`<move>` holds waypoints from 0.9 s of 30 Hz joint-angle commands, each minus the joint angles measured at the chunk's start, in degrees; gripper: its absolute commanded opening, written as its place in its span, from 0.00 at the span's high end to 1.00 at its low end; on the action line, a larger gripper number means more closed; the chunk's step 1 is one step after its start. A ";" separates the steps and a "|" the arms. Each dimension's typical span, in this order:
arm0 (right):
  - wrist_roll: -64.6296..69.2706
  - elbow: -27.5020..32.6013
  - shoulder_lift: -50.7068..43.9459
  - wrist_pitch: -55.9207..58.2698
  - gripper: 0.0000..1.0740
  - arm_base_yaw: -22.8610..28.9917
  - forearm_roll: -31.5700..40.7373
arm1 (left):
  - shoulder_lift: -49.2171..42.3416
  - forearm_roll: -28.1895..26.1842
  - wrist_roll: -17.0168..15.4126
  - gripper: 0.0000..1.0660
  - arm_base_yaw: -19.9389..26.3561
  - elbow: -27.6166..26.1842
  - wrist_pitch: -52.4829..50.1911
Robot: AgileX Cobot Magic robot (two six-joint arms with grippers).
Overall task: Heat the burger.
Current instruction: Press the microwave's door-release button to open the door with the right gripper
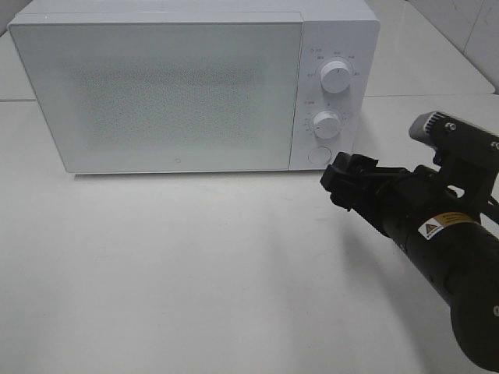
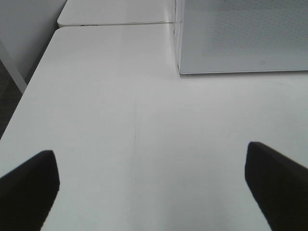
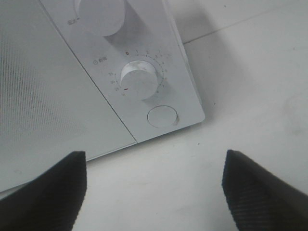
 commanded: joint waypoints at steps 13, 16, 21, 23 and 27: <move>56.15 -0.29 -0.06 5.21 0.53 0.29 -1.83 | -1.20 -0.29 -0.17 0.05 0.23 0.23 -0.46; 60.68 -0.29 -0.06 5.21 0.61 0.29 -1.78 | -1.20 -0.29 -0.17 0.05 0.23 0.23 -0.46; 62.91 -0.29 -0.06 6.02 0.82 0.29 -1.26 | -1.20 -0.29 -0.17 0.05 0.23 0.23 -0.46; 62.85 -0.29 -0.06 7.56 0.92 0.29 -0.11 | -1.20 -0.29 -0.17 0.05 0.23 0.23 -0.46; 62.85 -0.29 -0.06 8.59 1.00 0.29 1.49 | -1.20 -0.29 -0.17 0.05 0.23 0.23 -0.46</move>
